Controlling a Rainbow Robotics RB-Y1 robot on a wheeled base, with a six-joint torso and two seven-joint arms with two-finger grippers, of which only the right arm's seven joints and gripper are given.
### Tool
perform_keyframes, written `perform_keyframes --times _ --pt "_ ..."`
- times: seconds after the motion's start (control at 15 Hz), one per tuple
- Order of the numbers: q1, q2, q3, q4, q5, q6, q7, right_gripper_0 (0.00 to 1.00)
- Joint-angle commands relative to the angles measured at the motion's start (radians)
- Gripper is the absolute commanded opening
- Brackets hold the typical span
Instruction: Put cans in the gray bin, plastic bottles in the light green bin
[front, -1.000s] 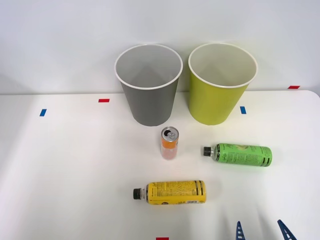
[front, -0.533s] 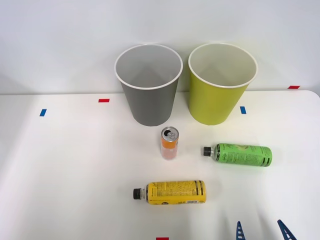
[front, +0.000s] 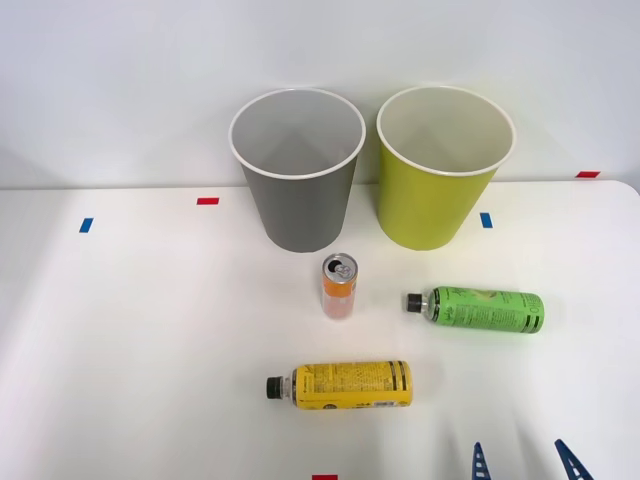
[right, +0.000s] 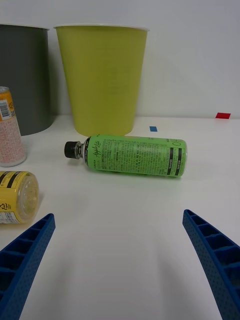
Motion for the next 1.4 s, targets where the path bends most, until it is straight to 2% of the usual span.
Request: perform_keyframes --times 0.07,0.67,0.73,0.87,1.07,1.4 --pt "0.000 0.000 0.000 0.000 0.000 0.000 0.000 0.88" --pt "-0.009 0.012 0.011 0.034 -0.011 -0.008 -0.005 0.88" --pt "-0.008 0.012 0.011 0.018 -0.014 -0.008 0.000 0.98" --pt "-0.011 0.008 0.003 -0.012 -0.008 0.005 0.005 1.00" --pt "-0.012 -0.046 -0.009 -0.118 0.002 0.138 0.014 1.00" --pt "-0.009 -0.238 -0.064 -0.339 -0.020 0.396 -0.003 1.00"
